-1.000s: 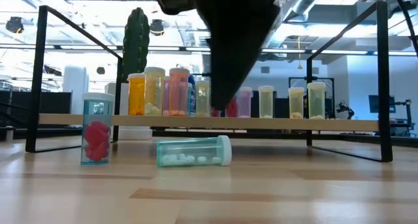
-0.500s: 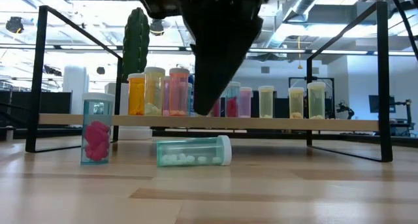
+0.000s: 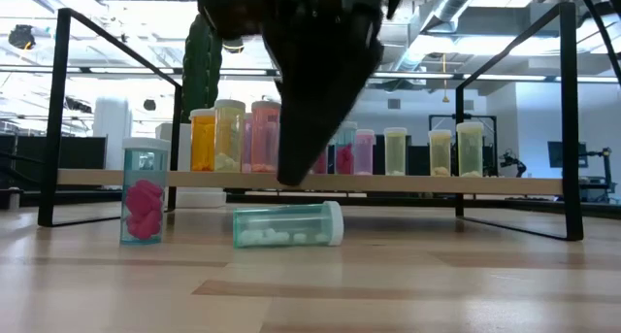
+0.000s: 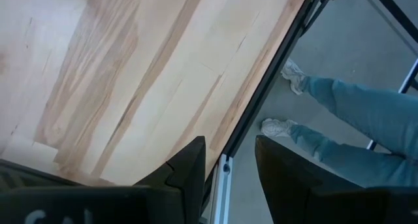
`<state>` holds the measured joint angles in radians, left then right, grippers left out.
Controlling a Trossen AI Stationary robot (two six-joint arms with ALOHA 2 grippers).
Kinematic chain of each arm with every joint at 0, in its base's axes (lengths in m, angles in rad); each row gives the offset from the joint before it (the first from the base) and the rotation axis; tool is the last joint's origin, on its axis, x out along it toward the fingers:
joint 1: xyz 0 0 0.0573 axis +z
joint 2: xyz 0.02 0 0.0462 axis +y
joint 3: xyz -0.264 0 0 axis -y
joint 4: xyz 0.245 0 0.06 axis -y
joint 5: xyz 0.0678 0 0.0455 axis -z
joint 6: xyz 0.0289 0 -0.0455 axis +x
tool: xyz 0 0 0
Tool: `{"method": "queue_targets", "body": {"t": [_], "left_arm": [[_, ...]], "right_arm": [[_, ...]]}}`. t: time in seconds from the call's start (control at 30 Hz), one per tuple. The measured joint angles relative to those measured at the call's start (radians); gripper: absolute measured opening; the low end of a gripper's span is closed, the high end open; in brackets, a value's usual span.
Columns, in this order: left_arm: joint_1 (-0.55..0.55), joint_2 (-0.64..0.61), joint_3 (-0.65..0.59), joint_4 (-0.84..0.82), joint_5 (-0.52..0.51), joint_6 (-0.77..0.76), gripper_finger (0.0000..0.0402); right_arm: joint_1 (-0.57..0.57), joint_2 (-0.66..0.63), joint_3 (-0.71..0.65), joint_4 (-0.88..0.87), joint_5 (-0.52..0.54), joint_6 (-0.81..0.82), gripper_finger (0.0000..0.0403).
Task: Pick and place medicine bottles onto shelf by color
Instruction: Put the blue pill bottle on the shelf
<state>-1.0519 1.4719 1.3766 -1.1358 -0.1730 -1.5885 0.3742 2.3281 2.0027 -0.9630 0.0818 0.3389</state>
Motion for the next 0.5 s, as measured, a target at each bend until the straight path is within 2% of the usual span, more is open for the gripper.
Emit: {"method": "queue_targets", "body": {"t": [0.1, 0.5], "left_arm": [[0.0, 0.0, 0.0, 0.0, -0.002, -0.002, 0.0119], [0.019, 0.0, 0.0, 0.0, -0.005, 0.017, 0.0119]], "right_arm": [[-0.009, 0.0, -0.035, 0.022, -0.054, 0.023, 0.0208], [-0.023, -0.003, -0.15, 0.101, -0.054, 0.027, 0.0206]]}}
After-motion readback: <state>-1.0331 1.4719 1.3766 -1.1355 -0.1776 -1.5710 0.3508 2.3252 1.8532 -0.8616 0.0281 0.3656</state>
